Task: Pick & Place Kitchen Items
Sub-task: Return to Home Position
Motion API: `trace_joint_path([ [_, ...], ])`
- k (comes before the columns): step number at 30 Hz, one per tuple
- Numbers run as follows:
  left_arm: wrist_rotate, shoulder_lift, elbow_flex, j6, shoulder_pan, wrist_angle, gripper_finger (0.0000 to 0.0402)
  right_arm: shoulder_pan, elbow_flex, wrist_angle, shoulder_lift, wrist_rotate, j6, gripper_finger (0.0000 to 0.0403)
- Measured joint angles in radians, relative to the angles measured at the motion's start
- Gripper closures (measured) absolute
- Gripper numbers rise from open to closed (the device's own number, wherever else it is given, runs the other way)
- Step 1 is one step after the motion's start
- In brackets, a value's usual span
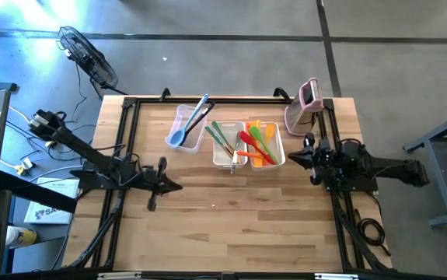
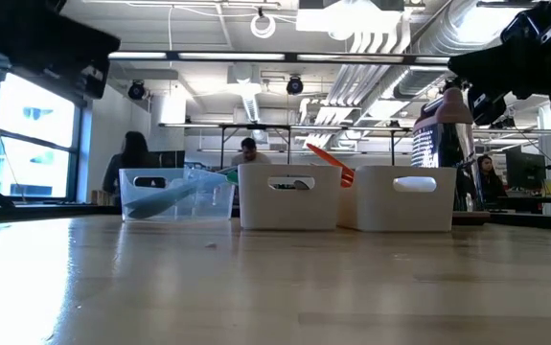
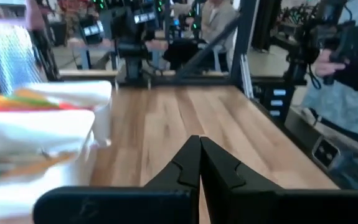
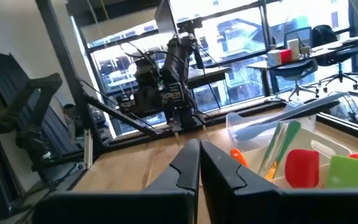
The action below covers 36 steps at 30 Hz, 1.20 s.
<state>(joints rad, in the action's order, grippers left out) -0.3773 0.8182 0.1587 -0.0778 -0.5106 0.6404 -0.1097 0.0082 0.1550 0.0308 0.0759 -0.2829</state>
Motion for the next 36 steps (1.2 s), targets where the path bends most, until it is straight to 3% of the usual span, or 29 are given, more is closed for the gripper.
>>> trace_joint_path([
  [6, 0.058, -0.002, -0.072, -0.054, 0.000, 0.037, 0.0401, 0.007, 0.000, -0.059, 0.001, -0.053, -0.002, 0.0399],
  [12, 0.183, -0.005, -0.143, 0.022, 0.000, 0.186, 0.0401, 0.007, 0.000, -0.081, 0.001, -0.049, -0.018, 0.0399],
  [19, 0.185, -0.014, -0.144, 0.097, 0.005, 0.164, 0.0401, 0.007, -0.001, -0.094, 0.001, -0.048, -0.053, 0.0399],
  [24, 0.242, -0.069, -0.145, 0.140, 0.114, 0.143, 0.0401, 0.007, -0.001, -0.095, 0.001, -0.048, -0.030, 0.0398],
  [33, 0.759, -0.331, -0.146, 0.089, 0.481, -0.098, 0.0401, 0.007, -0.002, -0.095, 0.001, -0.048, -0.033, 0.0398],
  [36, 0.874, -0.429, -0.146, 0.010, 0.560, -0.109, 0.0401, 0.007, -0.002, -0.095, 0.001, -0.048, -0.034, 0.0398],
])
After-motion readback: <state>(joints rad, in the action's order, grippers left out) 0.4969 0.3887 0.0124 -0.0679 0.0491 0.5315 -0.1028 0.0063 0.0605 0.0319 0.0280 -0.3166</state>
